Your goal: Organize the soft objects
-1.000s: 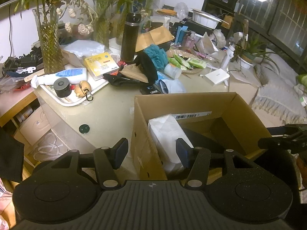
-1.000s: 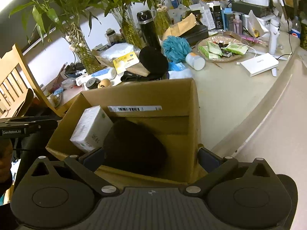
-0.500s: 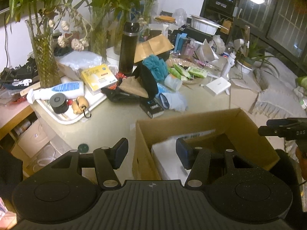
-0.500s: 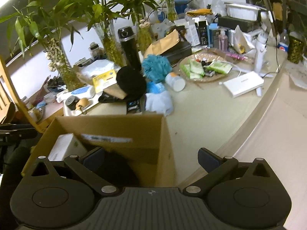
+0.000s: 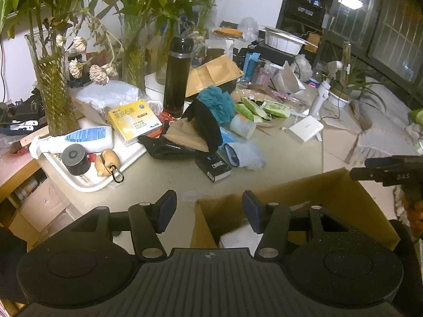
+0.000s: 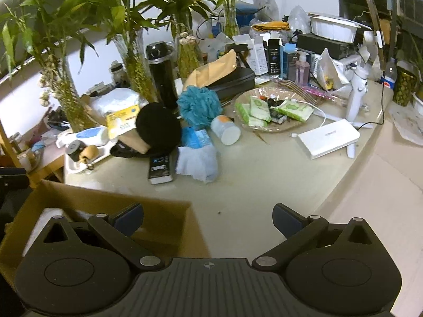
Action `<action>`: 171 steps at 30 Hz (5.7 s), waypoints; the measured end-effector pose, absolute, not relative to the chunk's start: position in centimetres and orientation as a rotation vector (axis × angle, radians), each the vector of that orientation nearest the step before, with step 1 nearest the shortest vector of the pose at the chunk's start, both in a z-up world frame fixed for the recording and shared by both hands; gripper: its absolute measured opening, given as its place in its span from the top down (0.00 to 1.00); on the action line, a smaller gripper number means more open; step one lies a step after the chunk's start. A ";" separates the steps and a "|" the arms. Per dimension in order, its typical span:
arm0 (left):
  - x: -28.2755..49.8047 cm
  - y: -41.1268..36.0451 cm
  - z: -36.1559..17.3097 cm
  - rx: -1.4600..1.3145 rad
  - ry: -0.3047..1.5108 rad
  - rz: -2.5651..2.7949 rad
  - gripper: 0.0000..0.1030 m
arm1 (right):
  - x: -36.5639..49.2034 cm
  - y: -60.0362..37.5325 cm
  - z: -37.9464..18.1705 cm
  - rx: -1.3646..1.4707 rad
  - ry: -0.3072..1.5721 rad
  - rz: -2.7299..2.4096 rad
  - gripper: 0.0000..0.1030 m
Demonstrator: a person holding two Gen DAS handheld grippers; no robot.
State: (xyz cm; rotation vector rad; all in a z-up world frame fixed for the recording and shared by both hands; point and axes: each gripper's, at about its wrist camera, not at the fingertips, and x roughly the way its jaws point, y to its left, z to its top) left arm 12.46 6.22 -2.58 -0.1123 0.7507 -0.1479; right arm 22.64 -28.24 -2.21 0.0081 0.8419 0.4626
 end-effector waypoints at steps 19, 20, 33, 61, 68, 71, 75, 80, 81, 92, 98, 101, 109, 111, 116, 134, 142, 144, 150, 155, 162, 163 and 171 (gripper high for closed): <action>18.6 8.5 -4.9 -0.114 0.743 -0.171 0.47 | 31.2 -28.6 -8.0 -0.033 0.804 0.458 0.00; 19.0 8.6 -5.0 -0.122 0.742 -0.180 0.47 | 31.5 -28.5 -8.3 -0.034 0.802 0.461 0.00; 23.4 8.7 -6.6 -0.102 0.721 -0.270 0.47 | 35.1 -26.0 -12.3 0.006 0.794 0.620 0.00; 33.9 6.4 -10.2 -0.059 0.794 -0.368 0.47 | 42.2 -22.1 -19.6 0.273 0.977 0.763 0.22; 36.6 6.7 -11.2 -0.172 0.814 -0.366 0.48 | 42.7 -21.4 -20.1 0.283 0.985 0.776 0.49; 37.4 6.7 -11.7 -0.202 0.812 -0.359 0.72 | 42.4 -21.4 -20.1 0.256 0.976 0.777 0.52; 37.8 6.7 -11.9 -0.230 0.841 -0.338 0.88 | 42.2 -21.8 -19.8 0.250 0.962 0.769 0.55; 36.7 7.1 -11.0 -0.242 0.812 -0.336 0.89 | 41.7 -23.2 -18.6 0.260 0.922 0.761 0.56; 36.3 7.1 -10.7 -0.234 0.807 -0.335 0.89 | 41.5 -23.6 -18.2 0.266 0.913 0.757 0.56; 32.3 6.4 -7.2 -0.146 0.727 -0.353 0.90 | 37.6 -27.6 -12.8 0.337 0.811 0.717 0.56; 31.1 6.1 -5.0 -0.142 0.687 -0.370 0.90 | 36.0 -28.6 -9.1 0.297 0.778 0.718 0.56; 30.7 6.0 -4.0 -0.159 0.665 -0.373 0.90 | 35.4 -29.1 -7.3 0.273 0.762 0.710 0.56; 29.9 5.5 -0.7 -0.198 0.606 -0.396 0.90 | 34.0 -30.0 -2.6 0.230 0.717 0.698 0.56; 29.6 4.9 0.1 -0.186 0.592 -0.398 0.90 | 33.6 -30.1 -1.8 0.228 0.707 0.693 0.56; 29.0 3.7 1.3 -0.166 0.587 -0.398 0.90 | 32.2 -30.0 -0.5 0.217 0.698 0.680 0.56; 28.2 3.1 -2.7 0.087 0.748 -0.374 0.34 | 28.6 -30.1 0.0 0.176 0.697 0.704 0.56; 27.0 7.0 -4.7 0.052 0.794 -0.305 0.35 | 27.0 -31.1 -0.2 0.189 0.698 0.711 0.56; 26.8 7.9 -5.3 0.028 0.802 -0.305 0.35 | 26.6 -31.3 -0.3 0.191 0.697 0.714 0.56; 26.2 9.0 -7.0 0.004 0.835 -0.339 0.44 | 25.9 -31.8 -0.2 0.193 0.696 0.712 0.56; 26.7 8.8 -9.3 -0.003 0.891 -0.379 0.52 | 25.6 -31.9 -0.1 0.196 0.694 0.716 0.56; 28.6 8.4 -12.9 -0.110 1.025 -0.528 0.52 | 25.0 -31.8 0.0 0.209 0.692 0.734 0.56; 28.9 8.4 -13.6 -0.120 1.049 -0.517 0.56 | 25.0 -31.8 0.0 0.216 0.691 0.737 0.55; 28.6 8.2 -13.9 -0.070 1.073 -0.451 0.97 | 24.7 -31.6 0.4 0.205 0.683 0.736 0.55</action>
